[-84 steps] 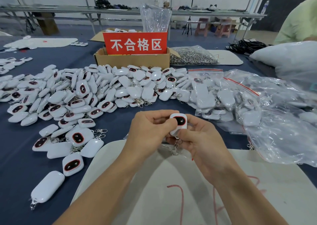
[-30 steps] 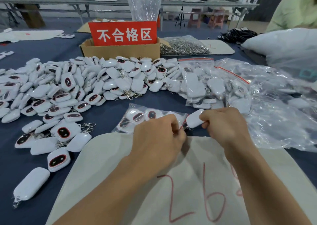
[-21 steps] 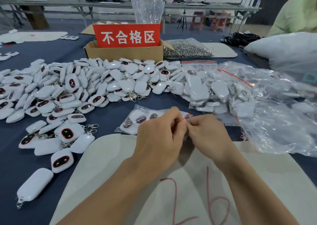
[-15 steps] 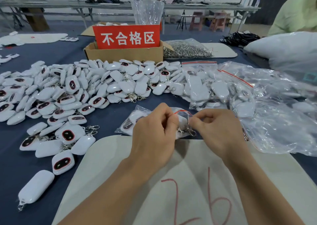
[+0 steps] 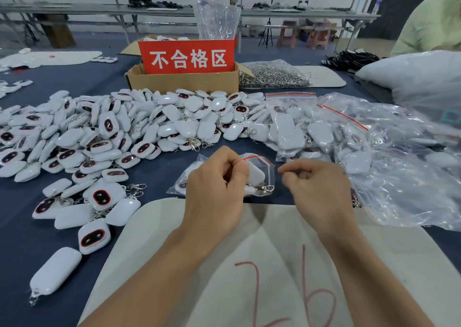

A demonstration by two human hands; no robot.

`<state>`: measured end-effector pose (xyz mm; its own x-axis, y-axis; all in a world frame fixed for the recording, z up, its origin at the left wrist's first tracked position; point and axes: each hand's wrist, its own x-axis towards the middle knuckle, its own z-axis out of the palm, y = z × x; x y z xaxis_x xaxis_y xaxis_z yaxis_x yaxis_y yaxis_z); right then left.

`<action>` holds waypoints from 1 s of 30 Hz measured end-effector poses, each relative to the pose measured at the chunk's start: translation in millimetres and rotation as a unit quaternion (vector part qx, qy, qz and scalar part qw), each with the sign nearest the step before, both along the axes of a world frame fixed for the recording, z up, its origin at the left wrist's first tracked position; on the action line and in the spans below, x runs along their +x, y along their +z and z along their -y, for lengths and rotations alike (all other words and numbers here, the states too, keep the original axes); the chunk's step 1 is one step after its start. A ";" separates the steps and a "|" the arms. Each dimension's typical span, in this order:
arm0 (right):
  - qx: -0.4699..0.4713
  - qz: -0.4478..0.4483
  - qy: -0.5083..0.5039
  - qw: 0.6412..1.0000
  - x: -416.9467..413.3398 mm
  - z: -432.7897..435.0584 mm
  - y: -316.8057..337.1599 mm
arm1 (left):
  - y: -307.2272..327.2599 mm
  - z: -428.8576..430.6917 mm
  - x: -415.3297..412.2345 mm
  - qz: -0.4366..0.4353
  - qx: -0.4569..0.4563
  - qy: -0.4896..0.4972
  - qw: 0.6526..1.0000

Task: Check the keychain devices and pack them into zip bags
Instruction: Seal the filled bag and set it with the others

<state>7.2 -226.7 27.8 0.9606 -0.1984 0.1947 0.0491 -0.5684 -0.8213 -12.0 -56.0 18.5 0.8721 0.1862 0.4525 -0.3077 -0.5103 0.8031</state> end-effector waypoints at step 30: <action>-0.120 -0.102 0.216 0.964 -8.8 -26.1 -6.2 | 1.7 -70.0 33.1 -0.190 -0.079 0.052 0.977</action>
<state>-1.6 -200.6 21.6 0.9669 0.2548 -0.0169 0.1740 -0.7058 -0.6867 21.0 14.0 20.2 0.9442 0.3242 0.0580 0.0752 -0.3838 0.9203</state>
